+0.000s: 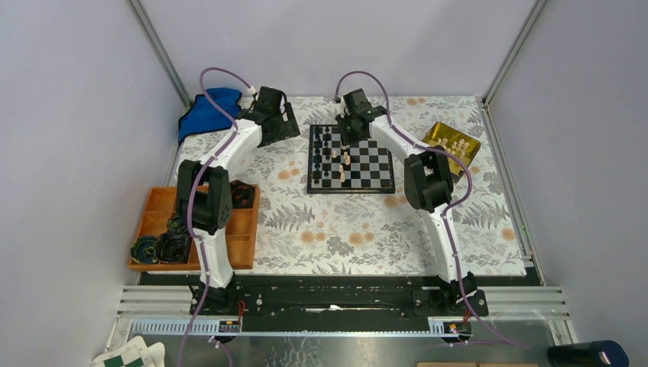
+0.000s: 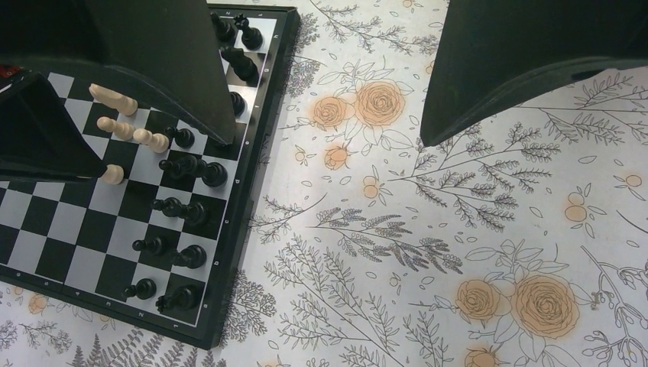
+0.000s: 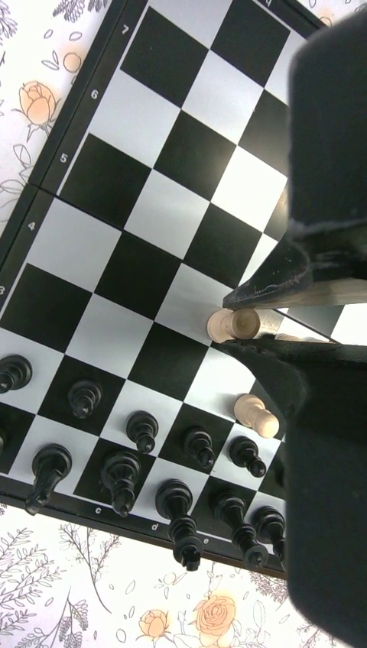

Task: Set up the chess pieces on the board
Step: Pick up the chess piece from the chessboard.

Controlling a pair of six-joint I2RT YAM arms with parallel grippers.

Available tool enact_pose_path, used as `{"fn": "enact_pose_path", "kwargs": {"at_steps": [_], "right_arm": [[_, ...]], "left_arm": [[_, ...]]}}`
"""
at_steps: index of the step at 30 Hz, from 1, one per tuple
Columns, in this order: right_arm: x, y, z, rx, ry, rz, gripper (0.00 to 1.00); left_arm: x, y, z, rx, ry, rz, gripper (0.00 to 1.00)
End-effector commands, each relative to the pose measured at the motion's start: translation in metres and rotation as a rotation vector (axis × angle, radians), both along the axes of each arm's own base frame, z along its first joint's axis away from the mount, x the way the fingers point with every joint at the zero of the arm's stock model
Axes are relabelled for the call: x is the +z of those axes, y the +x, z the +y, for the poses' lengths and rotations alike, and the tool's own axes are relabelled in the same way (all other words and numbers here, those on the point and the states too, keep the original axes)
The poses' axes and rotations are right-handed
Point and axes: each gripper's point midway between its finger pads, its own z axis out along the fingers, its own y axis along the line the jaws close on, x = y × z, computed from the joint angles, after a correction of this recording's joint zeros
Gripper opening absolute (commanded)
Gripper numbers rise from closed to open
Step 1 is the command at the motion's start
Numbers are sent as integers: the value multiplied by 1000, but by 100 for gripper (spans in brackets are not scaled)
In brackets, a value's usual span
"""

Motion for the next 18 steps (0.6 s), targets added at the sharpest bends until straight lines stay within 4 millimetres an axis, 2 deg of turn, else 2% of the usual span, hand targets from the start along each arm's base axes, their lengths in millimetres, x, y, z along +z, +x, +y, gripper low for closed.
{"fn": "enact_pose_path", "kwargs": {"at_steps": [1, 7, 11, 14, 18], "right_arm": [[49, 25, -5, -33, 8, -132, 7], [74, 44, -39, -126, -23, -201, 4], [81, 56, -72, -212, -69, -231, 1], [80, 63, -97, -275, -95, -230, 1], [75, 70, -120, -329, -102, -218, 1]], "left_arm": [[6, 14, 1, 8, -27, -44, 99], [4, 13, 4, 14, -31, -38, 99], [4, 13, 4, 13, -34, -36, 99], [3, 12, 4, 13, -34, -35, 99], [1, 11, 4, 13, -32, -30, 99]]}}
